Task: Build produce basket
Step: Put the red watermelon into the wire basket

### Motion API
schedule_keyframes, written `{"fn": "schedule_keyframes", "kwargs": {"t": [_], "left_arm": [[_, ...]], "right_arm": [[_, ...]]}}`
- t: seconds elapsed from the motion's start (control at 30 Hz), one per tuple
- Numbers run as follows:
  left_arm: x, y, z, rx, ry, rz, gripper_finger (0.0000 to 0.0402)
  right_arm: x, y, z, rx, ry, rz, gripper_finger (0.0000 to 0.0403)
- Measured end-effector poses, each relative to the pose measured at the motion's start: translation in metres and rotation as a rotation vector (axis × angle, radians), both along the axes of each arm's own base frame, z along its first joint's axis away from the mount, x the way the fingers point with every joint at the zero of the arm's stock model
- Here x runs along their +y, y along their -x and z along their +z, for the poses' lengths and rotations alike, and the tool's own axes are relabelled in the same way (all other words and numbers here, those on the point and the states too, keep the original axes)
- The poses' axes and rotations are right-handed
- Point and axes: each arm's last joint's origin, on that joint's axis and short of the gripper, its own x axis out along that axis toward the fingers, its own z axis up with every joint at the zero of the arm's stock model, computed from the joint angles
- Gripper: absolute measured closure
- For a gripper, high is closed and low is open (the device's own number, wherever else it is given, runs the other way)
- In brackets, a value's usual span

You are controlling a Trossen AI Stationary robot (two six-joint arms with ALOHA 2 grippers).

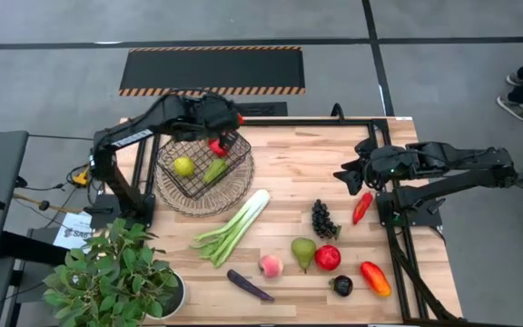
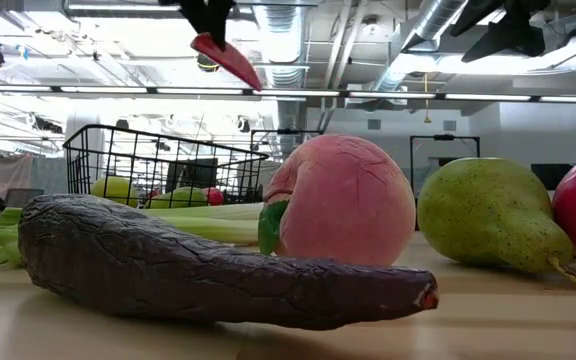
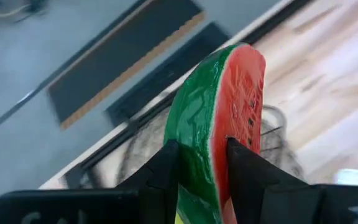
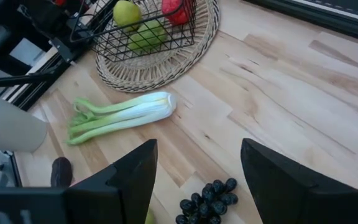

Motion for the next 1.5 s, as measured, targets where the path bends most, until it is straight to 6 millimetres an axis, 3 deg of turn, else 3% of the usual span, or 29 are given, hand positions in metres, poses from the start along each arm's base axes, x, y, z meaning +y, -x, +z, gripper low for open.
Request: {"fn": "schedule_keyframes", "kwargs": {"t": [0.2, 0.67, 0.97, 1.37, 1.5], "left_arm": [[-0.015, 0.014, -0.005, -0.041, -0.021, 0.066, 0.0319], [-0.041, 0.033, -0.118, 0.079, -0.002, 0.375, 0.0319], [-0.045, 0.043, -0.173, 0.075, -0.019, 0.498, 0.0319], [-0.045, 0.045, -0.201, 0.067, -0.009, 0.47, 0.0318], [-0.047, 0.049, -0.208, 0.078, 0.035, 0.507, 0.0292]], "right_arm": [[0.0, 0.0, 0.0, 0.0, 0.002, -0.002, 0.0148], [0.0, 0.0, 0.0, 0.001, 0.003, -0.001, 0.0148], [0.0, 0.0, 0.0, 0.0, 0.002, -0.001, 0.0148], [0.0, 0.0, 0.0, -0.002, 0.0, -0.003, 0.0148], [0.0, 0.0, 0.0, -0.002, 0.0, -0.002, 0.0148]]}}
